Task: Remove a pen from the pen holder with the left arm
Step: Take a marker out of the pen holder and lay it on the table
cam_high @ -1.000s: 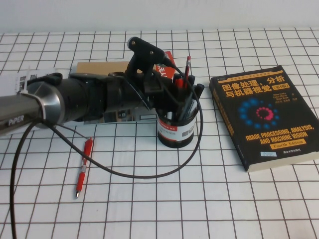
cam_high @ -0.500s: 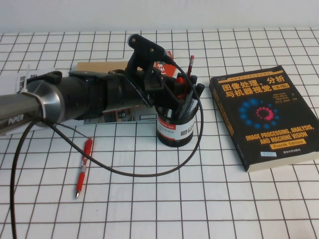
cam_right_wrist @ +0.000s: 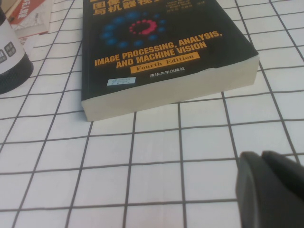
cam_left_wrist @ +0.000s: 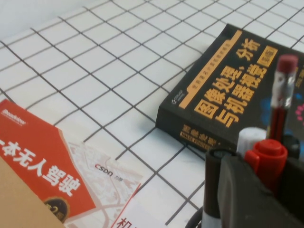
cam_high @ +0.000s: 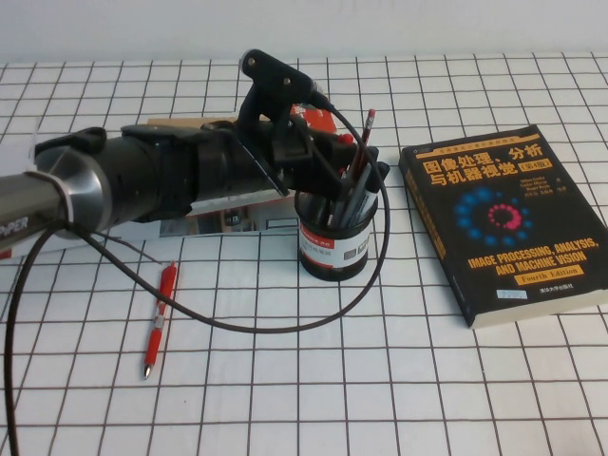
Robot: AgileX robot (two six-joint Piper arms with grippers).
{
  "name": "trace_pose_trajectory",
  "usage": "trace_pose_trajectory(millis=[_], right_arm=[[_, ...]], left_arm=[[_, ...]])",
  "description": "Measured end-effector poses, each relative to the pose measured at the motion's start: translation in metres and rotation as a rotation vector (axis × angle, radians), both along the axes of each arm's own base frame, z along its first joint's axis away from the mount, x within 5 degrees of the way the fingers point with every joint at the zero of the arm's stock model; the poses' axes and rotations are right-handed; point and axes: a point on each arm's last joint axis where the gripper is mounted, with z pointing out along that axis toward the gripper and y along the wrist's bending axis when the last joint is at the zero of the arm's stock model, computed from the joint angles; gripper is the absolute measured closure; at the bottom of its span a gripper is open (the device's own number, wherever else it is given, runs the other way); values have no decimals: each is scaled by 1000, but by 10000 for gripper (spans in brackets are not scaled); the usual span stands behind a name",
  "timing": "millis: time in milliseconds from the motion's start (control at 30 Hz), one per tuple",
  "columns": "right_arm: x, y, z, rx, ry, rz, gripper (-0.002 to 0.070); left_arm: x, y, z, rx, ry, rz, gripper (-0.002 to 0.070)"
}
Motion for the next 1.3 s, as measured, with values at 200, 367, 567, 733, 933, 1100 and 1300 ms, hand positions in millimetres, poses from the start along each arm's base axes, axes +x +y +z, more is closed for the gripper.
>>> trace_pose_trajectory(millis=[200, 367, 567, 733, 933, 1100, 1300], right_arm=[[0, 0, 0, 0, 0, 0, 692], [0, 0, 0, 0, 0, 0, 692], [0, 0, 0, 0, 0, 0, 692], [0, 0, 0, 0, 0, 0, 692], [0, 0, 0, 0, 0, 0, 692], [0, 0, 0, 0, 0, 0, 692], [0, 0, 0, 0, 0, 0, 692]], left_arm=[[-3, 2, 13, -15, -27, 0, 556], [-8, 4, 28, -31, -59, 0, 556], [-19, 13, 65, -32, -172, 15, 556], [-38, 30, 114, -61, -293, 78, 556], [-61, 58, 163, -134, -361, 252, 556], [-69, 78, 180, -134, -391, 415, 556], [-68, 85, 177, -75, -410, 467, 556]])
